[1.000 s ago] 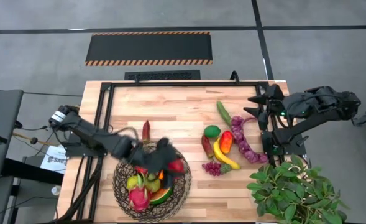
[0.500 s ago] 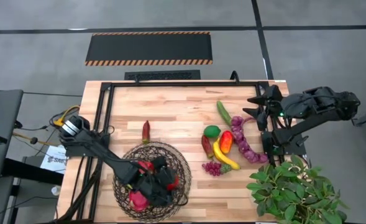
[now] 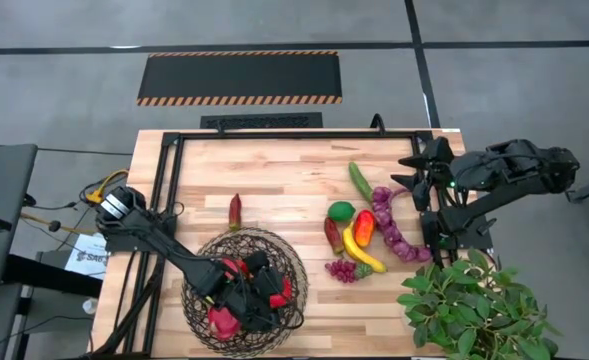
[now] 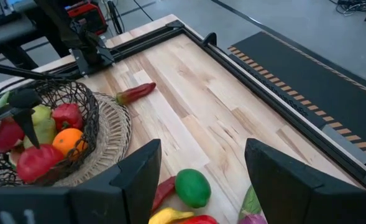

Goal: Build produce basket
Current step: Put the red apple into the woven basket, then put the left red chili pepper into the woven basket

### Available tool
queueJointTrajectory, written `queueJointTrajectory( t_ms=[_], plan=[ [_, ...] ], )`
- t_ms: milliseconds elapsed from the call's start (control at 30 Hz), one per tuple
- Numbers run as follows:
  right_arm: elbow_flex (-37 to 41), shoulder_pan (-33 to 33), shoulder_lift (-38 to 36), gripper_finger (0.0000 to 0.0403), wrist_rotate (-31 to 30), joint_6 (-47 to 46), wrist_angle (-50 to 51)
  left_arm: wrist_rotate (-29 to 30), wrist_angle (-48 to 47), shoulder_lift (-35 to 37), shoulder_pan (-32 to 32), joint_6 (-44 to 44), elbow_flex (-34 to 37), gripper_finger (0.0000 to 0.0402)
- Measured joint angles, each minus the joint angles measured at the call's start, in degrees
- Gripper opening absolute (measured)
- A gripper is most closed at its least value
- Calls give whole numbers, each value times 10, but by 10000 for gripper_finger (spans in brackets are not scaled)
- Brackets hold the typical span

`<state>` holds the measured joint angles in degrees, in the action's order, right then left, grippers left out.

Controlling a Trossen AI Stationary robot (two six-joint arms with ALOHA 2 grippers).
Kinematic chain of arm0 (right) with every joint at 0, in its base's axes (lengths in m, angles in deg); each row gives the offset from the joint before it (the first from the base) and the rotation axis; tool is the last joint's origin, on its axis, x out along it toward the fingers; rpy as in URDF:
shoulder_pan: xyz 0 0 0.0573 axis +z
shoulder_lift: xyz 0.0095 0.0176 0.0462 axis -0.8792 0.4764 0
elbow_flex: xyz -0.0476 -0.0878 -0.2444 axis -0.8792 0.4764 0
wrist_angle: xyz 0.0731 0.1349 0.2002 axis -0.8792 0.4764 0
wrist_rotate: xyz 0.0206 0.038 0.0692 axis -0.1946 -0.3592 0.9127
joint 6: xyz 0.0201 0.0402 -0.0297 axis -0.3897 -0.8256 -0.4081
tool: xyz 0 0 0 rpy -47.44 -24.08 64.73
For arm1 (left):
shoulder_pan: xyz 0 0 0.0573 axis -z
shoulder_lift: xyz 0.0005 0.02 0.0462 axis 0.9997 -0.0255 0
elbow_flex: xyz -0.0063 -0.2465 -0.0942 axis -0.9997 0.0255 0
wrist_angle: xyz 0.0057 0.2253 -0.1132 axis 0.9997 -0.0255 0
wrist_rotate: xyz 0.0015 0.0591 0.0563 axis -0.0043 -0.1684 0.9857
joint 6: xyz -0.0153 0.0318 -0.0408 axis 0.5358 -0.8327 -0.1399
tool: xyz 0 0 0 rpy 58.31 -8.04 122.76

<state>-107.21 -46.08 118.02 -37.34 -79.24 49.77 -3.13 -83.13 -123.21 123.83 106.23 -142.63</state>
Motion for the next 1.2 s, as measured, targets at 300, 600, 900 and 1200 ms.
queueJointTrajectory(
  t_ms=[300, 600, 900, 1200],
  plan=[
    [0, 0, 0, 255, 0, 1, -1, 204, -169, 100, -30, 131, 0, 365],
    [0, 0, 11, 255, -1, 1, 0, 60, -391, 129, -213, 297, 24, 366],
    [0, 0, 19, 255, -1, 3, 3, -71, -288, 128, -334, 184, 121, 366],
    [0, 0, 19, 255, -1, 1, 16, -128, -177, 128, -385, 176, 248, 366]
  ],
)
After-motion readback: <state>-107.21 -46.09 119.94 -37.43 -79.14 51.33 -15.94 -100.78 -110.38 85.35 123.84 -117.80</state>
